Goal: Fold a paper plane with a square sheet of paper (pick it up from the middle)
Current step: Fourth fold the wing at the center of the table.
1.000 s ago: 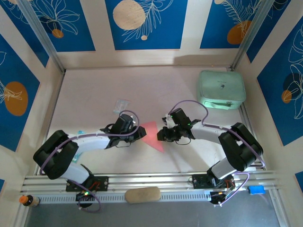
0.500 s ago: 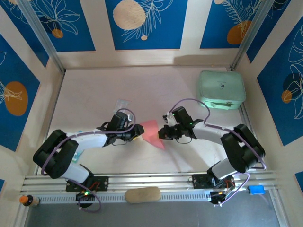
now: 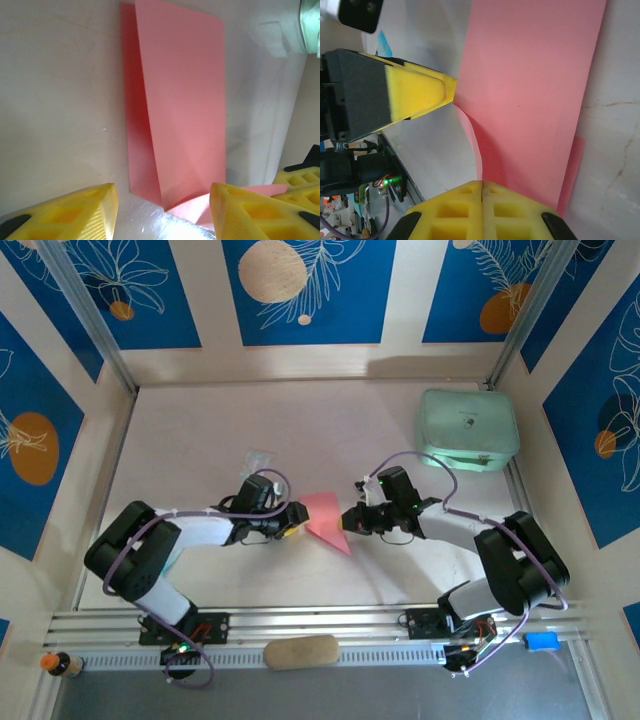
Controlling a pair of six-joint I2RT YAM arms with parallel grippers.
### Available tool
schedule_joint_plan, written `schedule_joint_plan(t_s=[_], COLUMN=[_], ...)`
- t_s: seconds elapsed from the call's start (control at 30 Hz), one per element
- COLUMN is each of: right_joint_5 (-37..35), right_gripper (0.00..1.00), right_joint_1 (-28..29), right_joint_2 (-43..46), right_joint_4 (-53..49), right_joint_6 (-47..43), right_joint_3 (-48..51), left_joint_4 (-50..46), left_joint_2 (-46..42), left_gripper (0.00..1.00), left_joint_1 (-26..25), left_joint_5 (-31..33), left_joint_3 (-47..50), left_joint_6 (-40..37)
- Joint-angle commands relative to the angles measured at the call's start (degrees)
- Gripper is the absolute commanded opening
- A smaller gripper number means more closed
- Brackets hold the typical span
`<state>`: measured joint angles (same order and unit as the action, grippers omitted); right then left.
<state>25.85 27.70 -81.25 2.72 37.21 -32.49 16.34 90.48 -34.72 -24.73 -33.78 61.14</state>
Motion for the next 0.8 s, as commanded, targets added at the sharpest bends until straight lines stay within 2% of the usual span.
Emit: schedule_joint_plan(t_s=[0.0, 0.43, 0.67, 0.77], right_joint_5=[2.73, 4.13, 1.25, -0.9], right_gripper=[0.03, 0.03, 0.05, 0.11], right_joint_1=[-0.59, -1.32, -1.51, -1.35], right_joint_2=[1.75, 2.04, 1.93, 2.23], right_joint_4=[1.39, 1.9, -1.73, -3.53], right_joint_6=[0.72, 0.51, -1.41, -1.96], right_joint_3=[0.83, 1.66, 1.4, 0.9], left_joint_4=[3.74, 8.81, 9.92, 10.29], left_joint_2=[1.76, 5.54, 5.16, 4.67], left_gripper=[0.5, 0.35, 0.18, 0.1], left_joint_1=[0.64, 0.64, 0.63, 0.63], left_joint_5=[-2.47, -3.16, -1.21, -0.2], left_joint_3=[-1.99, -2.74, -2.15, -1.69], left_joint_6=[1.06, 3.74, 4.41, 4.52])
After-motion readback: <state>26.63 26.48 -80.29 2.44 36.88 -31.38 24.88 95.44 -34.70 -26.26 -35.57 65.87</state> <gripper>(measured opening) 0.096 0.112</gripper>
